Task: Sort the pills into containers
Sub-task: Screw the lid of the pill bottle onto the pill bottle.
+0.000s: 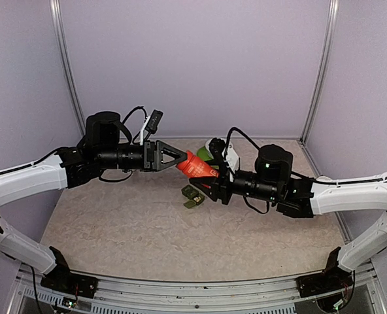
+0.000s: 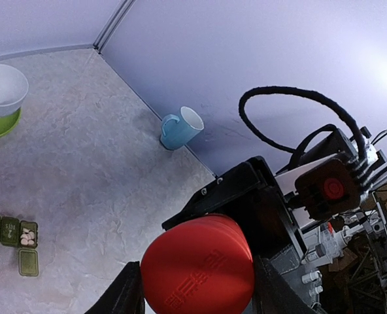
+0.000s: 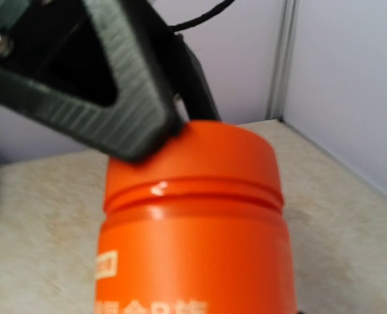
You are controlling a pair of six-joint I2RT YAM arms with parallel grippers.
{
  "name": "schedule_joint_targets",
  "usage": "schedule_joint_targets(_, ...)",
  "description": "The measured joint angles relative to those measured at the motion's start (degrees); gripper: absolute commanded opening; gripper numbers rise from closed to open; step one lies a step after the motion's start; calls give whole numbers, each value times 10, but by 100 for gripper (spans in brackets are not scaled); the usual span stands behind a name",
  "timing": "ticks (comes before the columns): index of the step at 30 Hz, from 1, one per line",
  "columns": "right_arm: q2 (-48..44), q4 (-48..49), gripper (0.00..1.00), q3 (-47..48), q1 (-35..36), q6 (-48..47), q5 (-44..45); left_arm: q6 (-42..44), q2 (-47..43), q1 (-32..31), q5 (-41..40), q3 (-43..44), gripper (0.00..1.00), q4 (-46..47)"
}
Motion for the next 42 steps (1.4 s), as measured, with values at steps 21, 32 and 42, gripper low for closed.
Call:
schedule_joint_targets(21,50,137,19,-14,-87,401,-286,114,-31,-66,102,-16,25,66)
schedule_joint_targets(32,41,126,19,-14,-95,360,-271,74,-65,-12,56,-47,83,57)
schedule_joint_targets(42,21,111,19,-14,-94,277,-268,49,-72,2,3,-47,99,49)
